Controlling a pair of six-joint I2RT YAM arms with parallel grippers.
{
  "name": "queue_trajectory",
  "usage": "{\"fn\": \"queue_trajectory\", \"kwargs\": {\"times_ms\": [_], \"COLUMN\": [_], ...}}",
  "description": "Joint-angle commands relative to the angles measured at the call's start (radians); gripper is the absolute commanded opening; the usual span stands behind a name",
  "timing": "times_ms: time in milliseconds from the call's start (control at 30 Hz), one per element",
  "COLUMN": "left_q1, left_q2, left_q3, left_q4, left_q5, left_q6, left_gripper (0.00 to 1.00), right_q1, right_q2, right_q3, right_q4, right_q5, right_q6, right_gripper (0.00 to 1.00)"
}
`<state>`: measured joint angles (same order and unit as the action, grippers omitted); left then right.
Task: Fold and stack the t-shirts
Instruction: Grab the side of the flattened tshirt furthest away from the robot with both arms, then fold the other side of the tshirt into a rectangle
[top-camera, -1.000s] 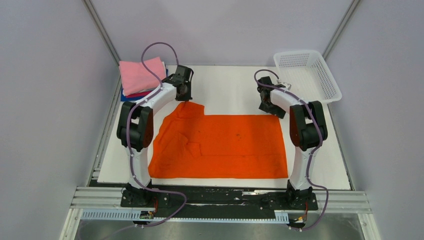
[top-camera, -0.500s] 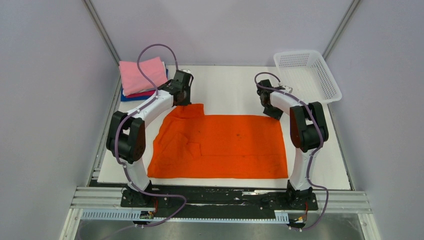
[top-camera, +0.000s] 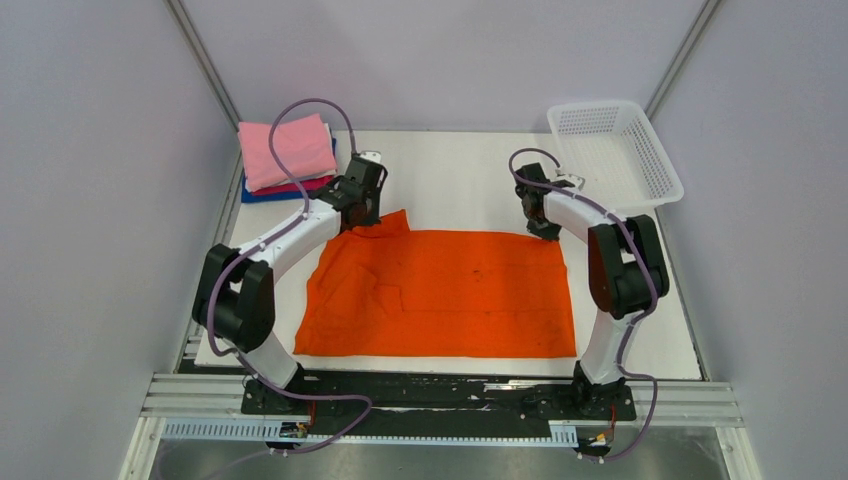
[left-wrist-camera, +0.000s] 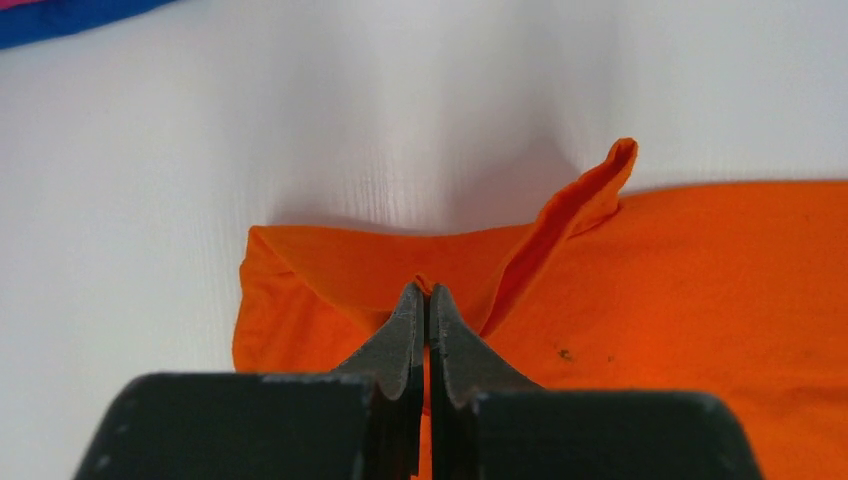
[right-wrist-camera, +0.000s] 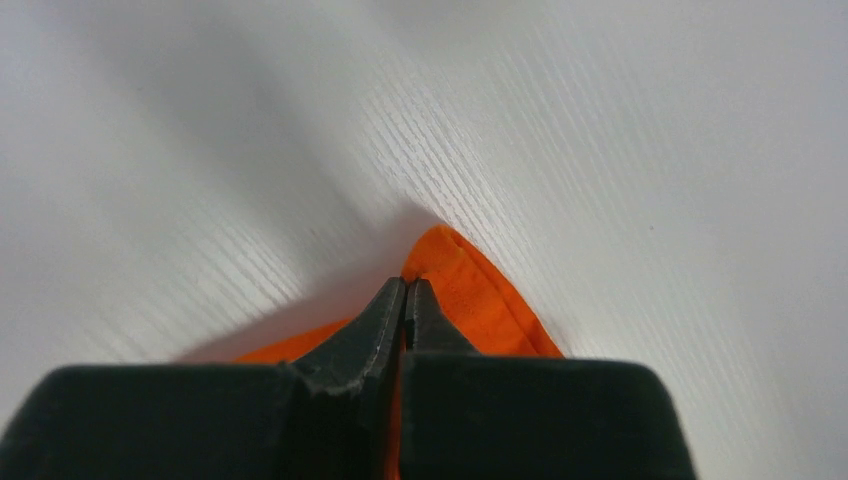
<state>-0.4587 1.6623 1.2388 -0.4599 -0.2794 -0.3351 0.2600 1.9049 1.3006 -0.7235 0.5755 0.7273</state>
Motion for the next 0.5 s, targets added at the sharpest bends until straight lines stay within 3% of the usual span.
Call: {"fn": "queue_trajectory", "kwargs": {"times_ms": [0, 467], "left_q1": [-0.02, -0.128], "left_q2": [-0.129, -0.383], "left_q3": [-0.037, -0.195], "left_q4": [0.018, -0.132], "left_q5": [-0.066, -0.165], "left_q6": [-0.025, -0.131], "left_gripper": [0.0, 0.0], "right_q1": [0.023, 0.067], "right_q2": [-0.145, -0.452], "right_q3": [-0.058, -0.277], "right_q4": [0.042, 0.023], "right_q5": [0.031, -0.019], "right_q6": [-0.026, -0.005], "right_gripper": [0.0, 0.0]}}
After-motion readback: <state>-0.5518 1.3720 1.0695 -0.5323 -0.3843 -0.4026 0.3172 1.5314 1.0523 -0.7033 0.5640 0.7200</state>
